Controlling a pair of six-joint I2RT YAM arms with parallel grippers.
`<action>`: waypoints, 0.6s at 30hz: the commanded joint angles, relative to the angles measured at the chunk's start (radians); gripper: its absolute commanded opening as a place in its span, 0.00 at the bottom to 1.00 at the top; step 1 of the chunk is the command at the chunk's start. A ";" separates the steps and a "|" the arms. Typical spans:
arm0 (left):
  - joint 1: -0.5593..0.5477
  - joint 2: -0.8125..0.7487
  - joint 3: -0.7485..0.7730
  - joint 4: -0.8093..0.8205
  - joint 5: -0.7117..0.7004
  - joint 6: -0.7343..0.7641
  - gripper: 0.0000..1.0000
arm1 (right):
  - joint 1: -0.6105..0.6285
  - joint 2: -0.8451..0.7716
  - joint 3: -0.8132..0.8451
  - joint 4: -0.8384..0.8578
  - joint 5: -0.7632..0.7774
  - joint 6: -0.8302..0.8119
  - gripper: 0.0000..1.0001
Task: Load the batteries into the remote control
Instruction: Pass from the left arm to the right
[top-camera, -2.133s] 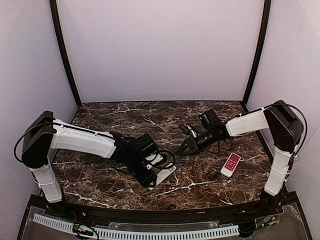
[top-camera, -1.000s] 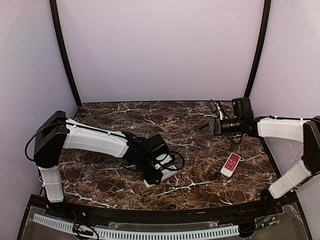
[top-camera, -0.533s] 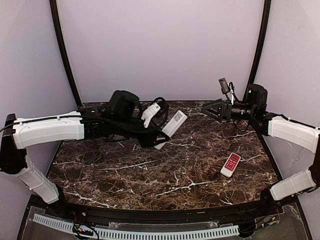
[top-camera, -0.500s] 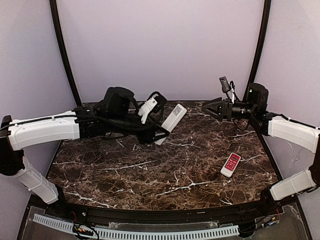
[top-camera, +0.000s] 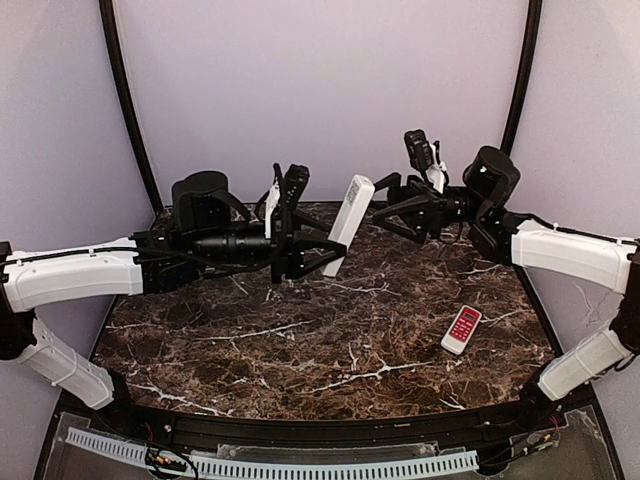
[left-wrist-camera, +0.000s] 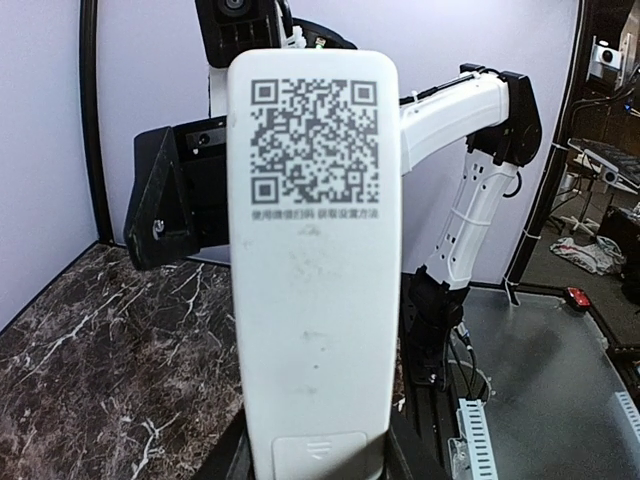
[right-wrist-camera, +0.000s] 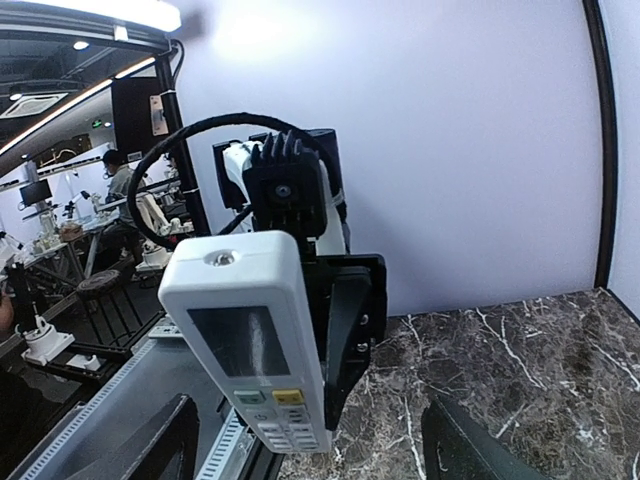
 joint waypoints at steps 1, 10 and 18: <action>-0.002 -0.006 -0.008 0.128 0.057 -0.048 0.18 | 0.053 0.030 0.048 0.076 -0.036 0.012 0.75; 0.000 0.025 -0.013 0.137 0.045 -0.067 0.18 | 0.113 0.050 0.070 0.093 -0.036 0.016 0.67; 0.003 0.037 -0.020 0.144 0.040 -0.070 0.18 | 0.122 0.060 0.094 0.061 -0.046 0.003 0.36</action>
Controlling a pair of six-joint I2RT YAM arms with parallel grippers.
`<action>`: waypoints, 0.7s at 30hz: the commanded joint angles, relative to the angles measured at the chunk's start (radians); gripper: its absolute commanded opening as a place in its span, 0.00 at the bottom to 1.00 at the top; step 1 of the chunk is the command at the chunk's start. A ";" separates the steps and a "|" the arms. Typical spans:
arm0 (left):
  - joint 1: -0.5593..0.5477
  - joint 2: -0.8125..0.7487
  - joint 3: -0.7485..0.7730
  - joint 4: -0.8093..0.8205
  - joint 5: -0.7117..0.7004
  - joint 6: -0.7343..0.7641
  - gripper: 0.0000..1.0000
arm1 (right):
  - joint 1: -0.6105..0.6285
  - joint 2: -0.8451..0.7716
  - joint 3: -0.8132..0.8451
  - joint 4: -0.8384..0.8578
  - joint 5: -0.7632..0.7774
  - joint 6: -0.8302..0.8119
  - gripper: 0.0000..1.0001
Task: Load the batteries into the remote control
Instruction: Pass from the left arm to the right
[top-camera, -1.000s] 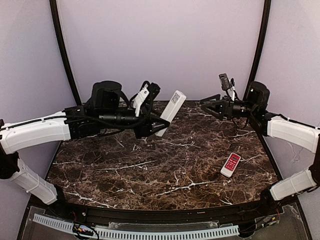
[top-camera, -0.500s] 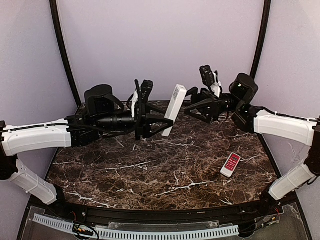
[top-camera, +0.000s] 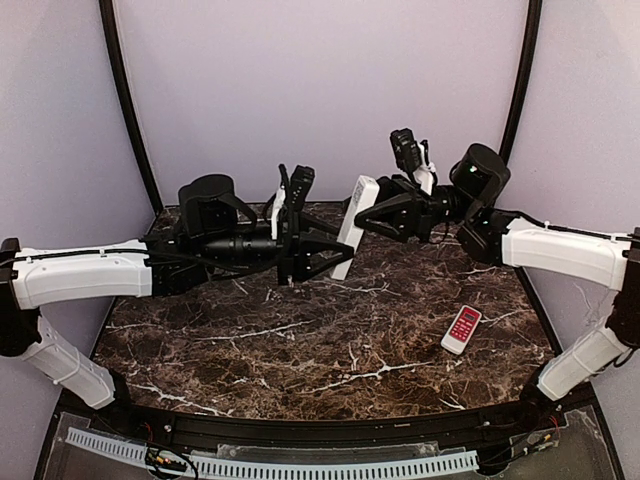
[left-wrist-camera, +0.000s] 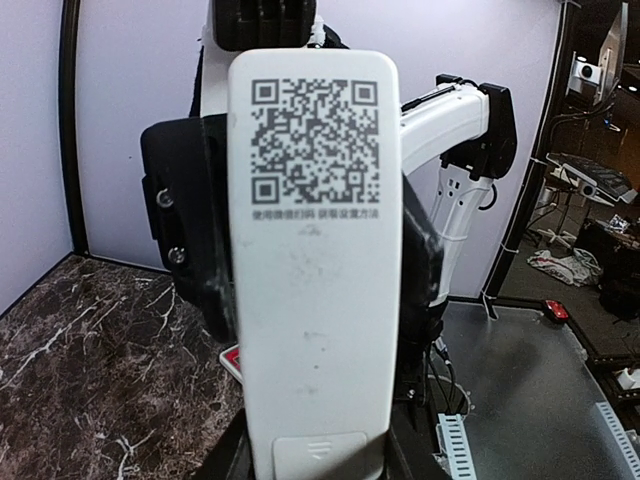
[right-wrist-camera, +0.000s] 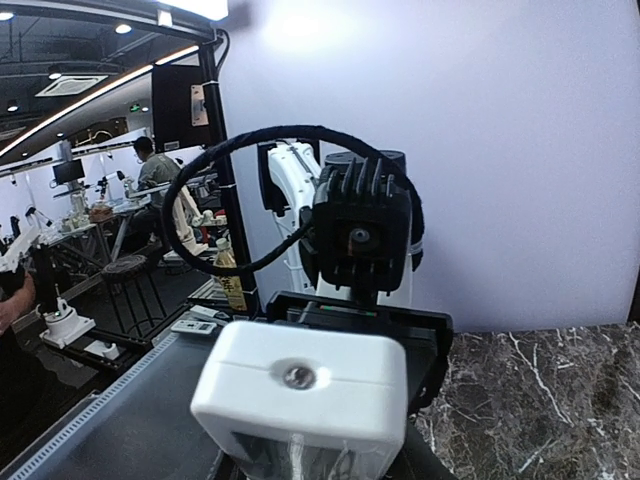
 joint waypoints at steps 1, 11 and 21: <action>0.004 -0.003 -0.018 0.042 0.000 -0.009 0.18 | 0.011 0.012 0.032 0.009 -0.022 -0.004 0.32; 0.045 -0.043 -0.037 -0.058 -0.025 -0.001 0.62 | -0.024 0.021 0.121 -0.329 0.051 -0.148 0.11; 0.197 -0.205 -0.101 -0.279 -0.230 -0.053 0.98 | -0.071 0.279 0.404 -1.237 0.519 -0.467 0.10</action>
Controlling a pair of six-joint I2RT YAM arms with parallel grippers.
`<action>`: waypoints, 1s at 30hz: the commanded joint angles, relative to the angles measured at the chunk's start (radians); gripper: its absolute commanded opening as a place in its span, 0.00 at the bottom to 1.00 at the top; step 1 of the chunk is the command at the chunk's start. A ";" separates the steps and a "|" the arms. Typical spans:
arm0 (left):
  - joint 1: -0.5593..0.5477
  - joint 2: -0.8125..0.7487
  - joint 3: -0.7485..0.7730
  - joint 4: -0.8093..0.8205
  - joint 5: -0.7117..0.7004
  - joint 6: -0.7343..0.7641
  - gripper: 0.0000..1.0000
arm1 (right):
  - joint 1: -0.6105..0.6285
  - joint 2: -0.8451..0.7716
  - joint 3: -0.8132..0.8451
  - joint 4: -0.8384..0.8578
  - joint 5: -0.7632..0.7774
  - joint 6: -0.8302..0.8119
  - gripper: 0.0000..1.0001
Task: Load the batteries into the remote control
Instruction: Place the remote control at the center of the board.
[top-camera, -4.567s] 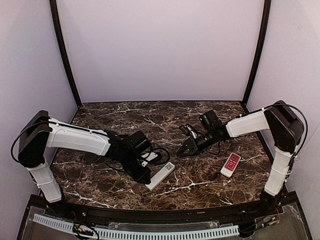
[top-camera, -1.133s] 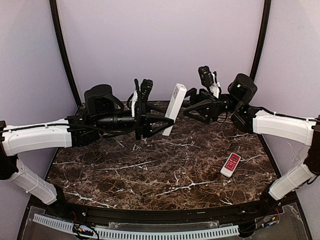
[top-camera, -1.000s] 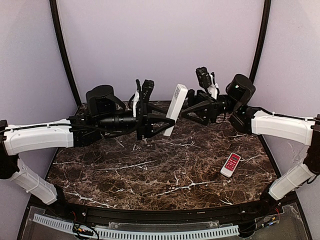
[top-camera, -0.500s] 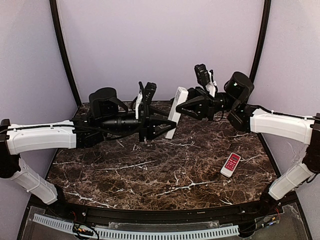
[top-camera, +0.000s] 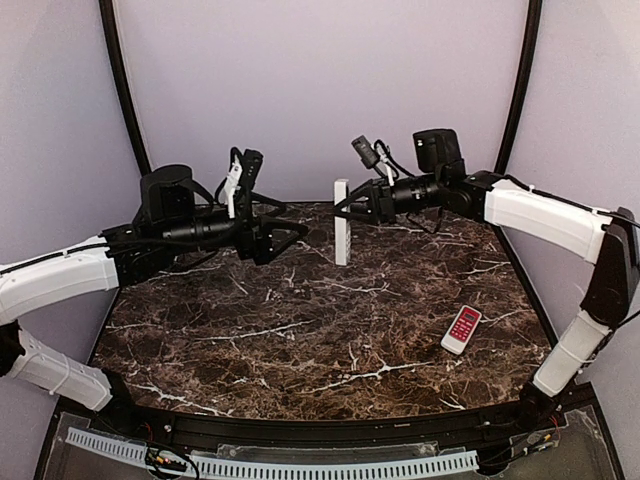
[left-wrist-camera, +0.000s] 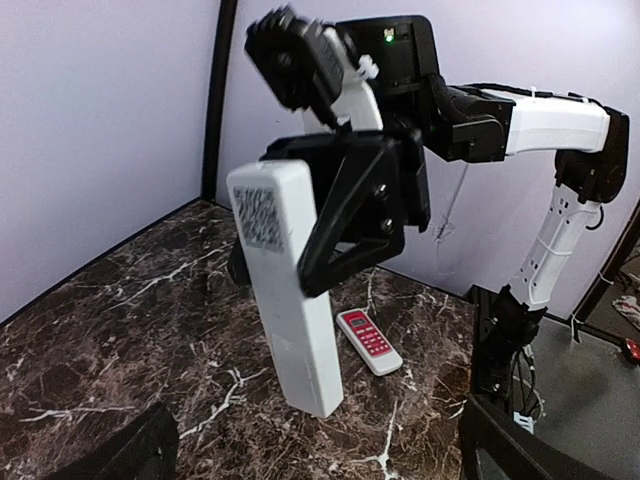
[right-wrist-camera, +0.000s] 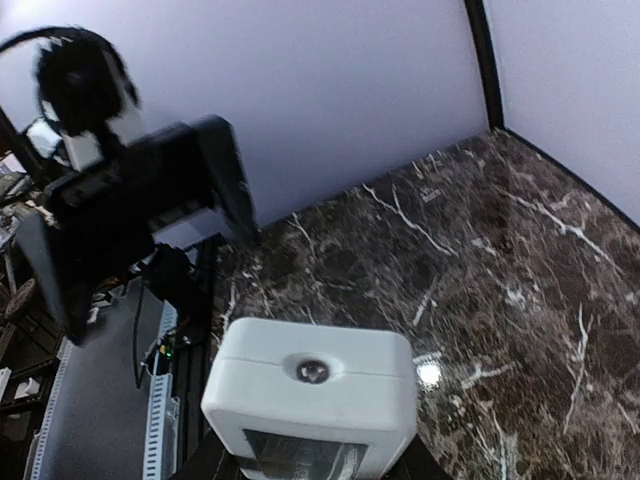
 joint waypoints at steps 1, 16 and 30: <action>0.046 -0.059 -0.047 -0.091 -0.111 -0.064 0.98 | 0.001 0.173 0.119 -0.493 0.283 -0.158 0.10; 0.145 -0.034 -0.074 -0.185 -0.185 -0.064 0.99 | 0.073 0.561 0.438 -0.836 0.686 -0.206 0.11; 0.153 0.001 -0.067 -0.223 -0.201 -0.060 0.99 | 0.093 0.739 0.581 -0.905 0.761 -0.212 0.15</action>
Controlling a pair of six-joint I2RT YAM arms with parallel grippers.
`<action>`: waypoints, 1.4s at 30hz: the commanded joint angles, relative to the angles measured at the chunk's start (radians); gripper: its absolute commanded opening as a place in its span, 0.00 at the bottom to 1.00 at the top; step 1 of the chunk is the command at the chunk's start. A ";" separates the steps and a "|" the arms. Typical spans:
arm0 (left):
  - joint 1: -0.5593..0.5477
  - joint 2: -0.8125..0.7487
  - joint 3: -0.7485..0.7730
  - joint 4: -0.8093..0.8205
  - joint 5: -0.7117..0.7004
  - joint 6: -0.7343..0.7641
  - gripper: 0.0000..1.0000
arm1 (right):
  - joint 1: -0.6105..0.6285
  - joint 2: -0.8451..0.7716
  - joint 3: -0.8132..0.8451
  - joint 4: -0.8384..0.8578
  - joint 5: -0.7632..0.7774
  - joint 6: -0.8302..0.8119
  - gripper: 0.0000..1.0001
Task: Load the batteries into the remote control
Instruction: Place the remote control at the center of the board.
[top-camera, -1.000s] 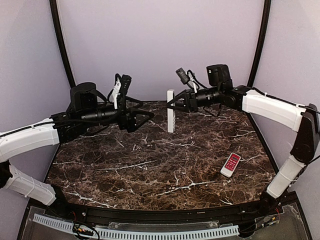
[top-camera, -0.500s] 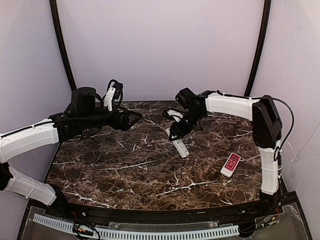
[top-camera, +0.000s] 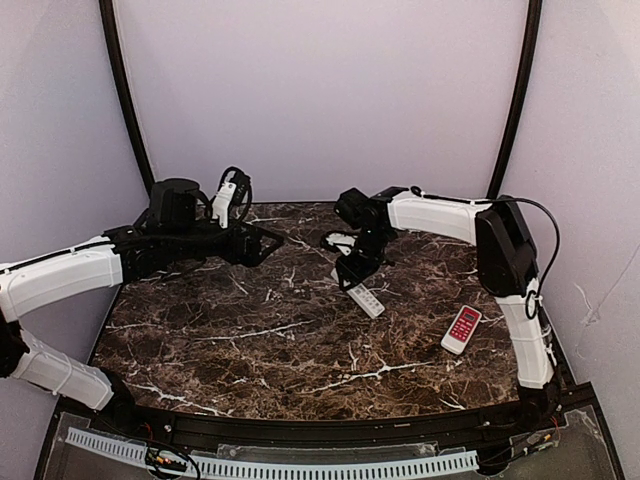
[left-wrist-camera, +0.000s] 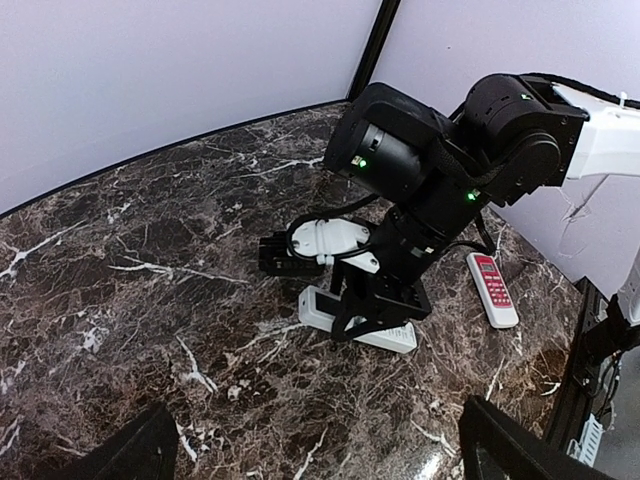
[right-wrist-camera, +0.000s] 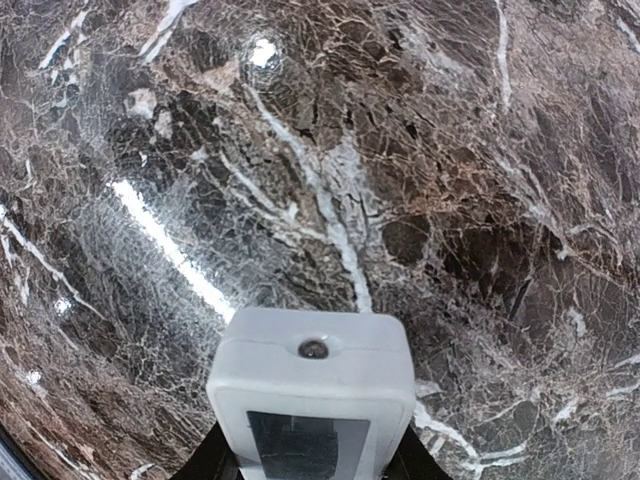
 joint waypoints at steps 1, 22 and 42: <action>0.006 0.003 -0.010 -0.020 -0.010 0.002 0.99 | 0.011 0.074 0.057 -0.025 0.034 -0.020 0.16; 0.006 0.061 0.026 -0.116 -0.096 0.012 0.99 | 0.031 0.141 0.073 -0.024 0.025 -0.022 0.30; 0.011 0.084 0.057 -0.151 -0.131 -0.012 0.98 | 0.052 0.103 0.052 0.016 0.015 -0.019 0.56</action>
